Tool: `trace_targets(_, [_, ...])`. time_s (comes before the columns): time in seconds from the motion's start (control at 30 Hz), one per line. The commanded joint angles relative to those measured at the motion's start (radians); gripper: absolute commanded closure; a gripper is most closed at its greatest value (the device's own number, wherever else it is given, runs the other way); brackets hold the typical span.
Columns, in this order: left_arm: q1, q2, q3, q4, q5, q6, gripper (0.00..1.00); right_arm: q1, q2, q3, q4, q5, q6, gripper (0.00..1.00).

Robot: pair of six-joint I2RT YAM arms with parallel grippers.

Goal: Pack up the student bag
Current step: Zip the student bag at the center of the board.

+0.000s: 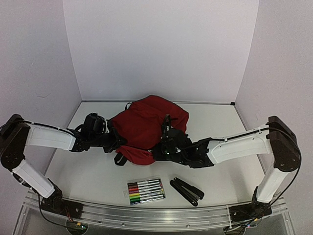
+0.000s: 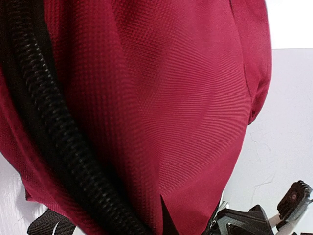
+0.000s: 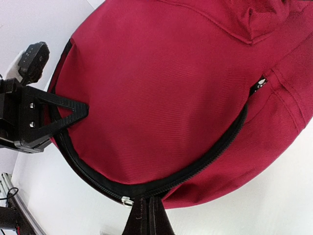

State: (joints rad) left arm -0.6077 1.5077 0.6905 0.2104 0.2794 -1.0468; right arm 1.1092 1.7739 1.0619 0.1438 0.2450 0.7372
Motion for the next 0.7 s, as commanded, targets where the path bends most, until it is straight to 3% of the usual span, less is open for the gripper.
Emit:
trace_targets(0.0, [0.077, -0.095, -0.047, 0.017, -0.008, 0.021, 1.0, -0.047, -0.087, -0.041, -0.036, 0.043, -0.01, 1.0])
trace_targets(0.57, [0.196, -0.258, -0.089, -0.125, 0.005, 0.122, 1.0, -0.301, -0.113, -0.095, -0.039, -0.091, -0.113, 1.0])
trace_targets(0.67, [0.197, -0.257, -0.032, -0.197, 0.064, 0.248, 0.95, -0.3, -0.122, -0.089, -0.028, -0.127, -0.124, 1.0])
